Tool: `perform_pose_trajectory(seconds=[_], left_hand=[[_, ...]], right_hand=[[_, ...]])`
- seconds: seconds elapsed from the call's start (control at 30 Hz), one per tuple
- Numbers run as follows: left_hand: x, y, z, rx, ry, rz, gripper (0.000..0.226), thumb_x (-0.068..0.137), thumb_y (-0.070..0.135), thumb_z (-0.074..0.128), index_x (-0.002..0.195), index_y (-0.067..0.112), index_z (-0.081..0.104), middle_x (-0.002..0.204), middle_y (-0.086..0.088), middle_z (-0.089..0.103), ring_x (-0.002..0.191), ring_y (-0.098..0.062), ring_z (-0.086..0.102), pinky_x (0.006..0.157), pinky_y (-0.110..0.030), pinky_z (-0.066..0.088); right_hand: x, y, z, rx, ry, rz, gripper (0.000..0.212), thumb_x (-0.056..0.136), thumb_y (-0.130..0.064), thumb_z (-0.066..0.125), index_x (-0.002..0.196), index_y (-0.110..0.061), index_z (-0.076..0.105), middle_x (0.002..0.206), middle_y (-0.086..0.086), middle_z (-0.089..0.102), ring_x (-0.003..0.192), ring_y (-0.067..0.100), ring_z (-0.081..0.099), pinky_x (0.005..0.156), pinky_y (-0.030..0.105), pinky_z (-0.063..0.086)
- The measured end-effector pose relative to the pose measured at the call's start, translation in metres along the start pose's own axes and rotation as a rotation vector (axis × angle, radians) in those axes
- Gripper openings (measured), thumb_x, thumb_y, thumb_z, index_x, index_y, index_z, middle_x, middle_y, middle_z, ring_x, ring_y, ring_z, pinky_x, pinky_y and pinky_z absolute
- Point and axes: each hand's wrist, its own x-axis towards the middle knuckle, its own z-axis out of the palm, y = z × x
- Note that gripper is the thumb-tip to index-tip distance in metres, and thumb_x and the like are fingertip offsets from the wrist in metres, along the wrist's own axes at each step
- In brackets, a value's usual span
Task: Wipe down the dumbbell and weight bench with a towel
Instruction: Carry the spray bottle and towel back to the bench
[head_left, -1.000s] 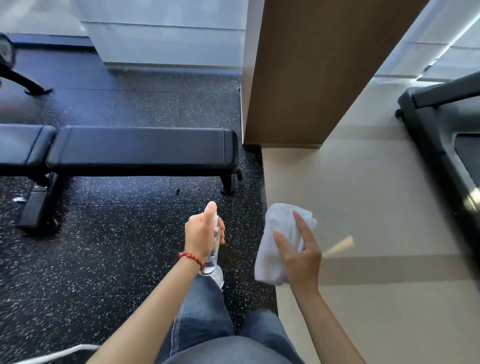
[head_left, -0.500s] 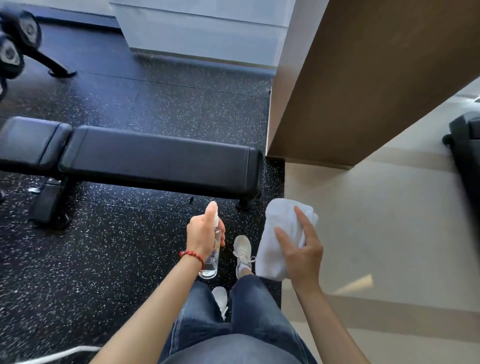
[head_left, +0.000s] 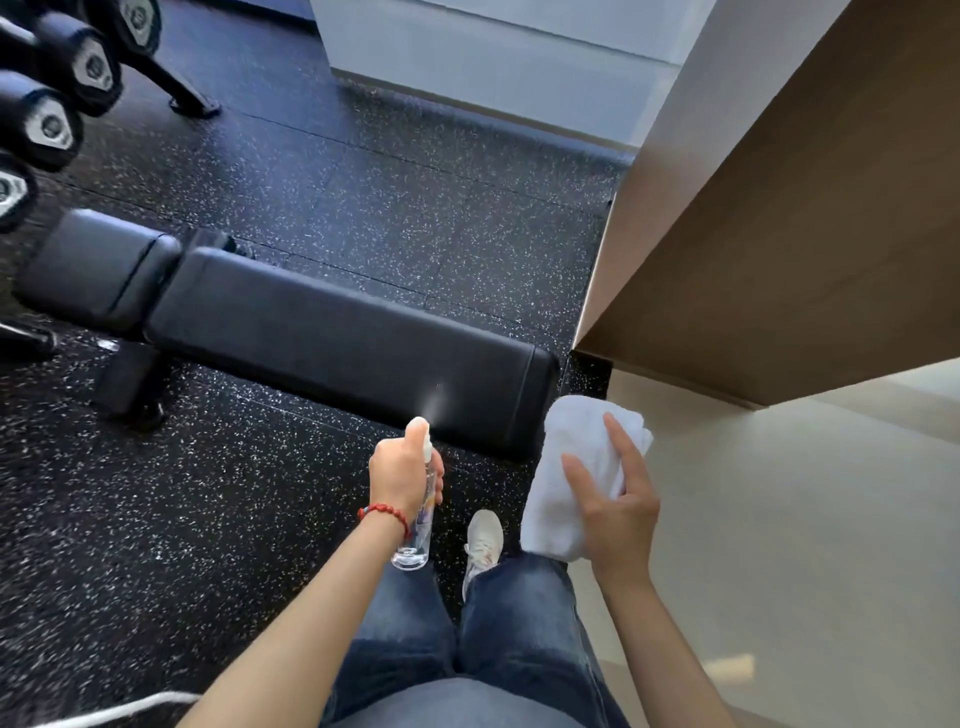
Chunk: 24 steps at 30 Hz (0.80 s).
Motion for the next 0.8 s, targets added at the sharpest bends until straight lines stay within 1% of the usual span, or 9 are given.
perform_pose_trajectory(seconds=[0.1,0.17,0.27,0.33,0.4,0.47,0.6,0.7,0.8], left_hand=[[0.017,0.010,-0.006,0.016,0.035,-0.011,0.052,0.067,0.044,0.038,0.032,0.009,0.053,0.036,-0.011,0.050,0.033,-0.022,0.048,0.042,-0.025,0.042],[0.028,0.015,-0.012,0.012,0.054,-0.025,0.053,0.070,0.044,0.038,0.033,0.009,0.055,0.039,-0.012,0.052,0.035,-0.023,0.049,0.043,-0.026,0.043],[0.047,0.020,-0.026,0.002,0.084,-0.045,0.059,0.077,0.048,0.040,0.035,0.009,0.055,0.039,-0.010,0.053,0.037,-0.023,0.052,0.041,-0.026,0.044],[0.061,0.024,-0.039,0.011,0.095,-0.052,0.061,0.075,0.051,0.039,0.033,0.010,0.054,0.038,-0.009,0.053,0.037,-0.023,0.053,0.042,-0.025,0.044],[0.074,0.028,-0.055,0.002,0.093,-0.055,0.059,0.071,0.051,0.039,0.033,0.009,0.054,0.038,-0.010,0.053,0.036,-0.024,0.052,0.041,-0.026,0.044],[0.088,0.031,-0.077,-0.019,0.092,-0.053,0.055,0.070,0.047,0.039,0.033,0.009,0.054,0.037,-0.010,0.051,0.035,-0.024,0.050,0.039,-0.025,0.042],[0.121,0.038,-0.135,-0.050,0.110,-0.073,0.050,0.068,0.041,0.040,0.034,0.007,0.053,0.036,-0.009,0.049,0.033,-0.023,0.047,0.038,-0.024,0.039],[0.148,0.042,-0.183,-0.007,0.144,-0.060,0.058,0.072,0.047,0.039,0.035,0.006,0.055,0.035,-0.009,0.050,0.033,-0.022,0.049,0.045,-0.027,0.043],[0.174,0.047,-0.226,0.017,0.163,-0.059,0.060,0.072,0.050,0.039,0.034,0.006,0.055,0.034,-0.009,0.050,0.033,-0.021,0.050,0.042,-0.023,0.043]], right_hand=[[0.012,-0.005,0.016,-0.001,-0.048,0.011,0.051,0.075,-0.013,0.075,0.115,-0.037,0.054,0.110,-0.035,0.049,0.101,-0.018,0.047,0.090,0.010,0.036],[0.018,-0.009,0.029,-0.010,-0.074,0.011,0.052,0.075,-0.012,0.076,0.115,-0.036,0.055,0.110,-0.034,0.049,0.102,-0.016,0.046,0.089,0.009,0.036],[0.027,-0.017,0.052,-0.029,-0.094,0.002,0.051,0.074,-0.012,0.076,0.118,-0.030,0.057,0.111,-0.029,0.050,0.102,-0.014,0.046,0.090,0.010,0.037],[0.031,-0.023,0.070,-0.048,-0.102,-0.010,0.051,0.074,-0.013,0.076,0.120,-0.028,0.058,0.111,-0.028,0.050,0.104,-0.011,0.046,0.091,0.011,0.037],[0.034,-0.031,0.091,-0.049,-0.109,-0.017,0.052,0.074,-0.012,0.076,0.118,-0.031,0.056,0.110,-0.032,0.049,0.104,-0.012,0.045,0.089,0.007,0.036],[0.035,-0.039,0.117,-0.040,-0.106,-0.019,0.053,0.074,-0.009,0.076,0.117,-0.033,0.055,0.110,-0.031,0.049,0.103,-0.013,0.046,0.087,0.001,0.034],[0.028,-0.058,0.178,-0.018,-0.097,-0.019,0.054,0.075,-0.008,0.075,0.116,-0.034,0.054,0.112,-0.028,0.051,0.101,-0.017,0.047,0.088,0.001,0.035],[0.019,-0.071,0.227,0.008,-0.084,-0.011,0.055,0.075,-0.008,0.075,0.115,-0.039,0.053,0.112,-0.031,0.051,0.102,-0.023,0.047,0.086,-0.002,0.034],[0.011,-0.084,0.276,0.009,-0.077,-0.026,0.055,0.075,-0.009,0.075,0.117,-0.038,0.053,0.112,-0.033,0.051,0.104,-0.023,0.046,0.084,-0.004,0.032]])
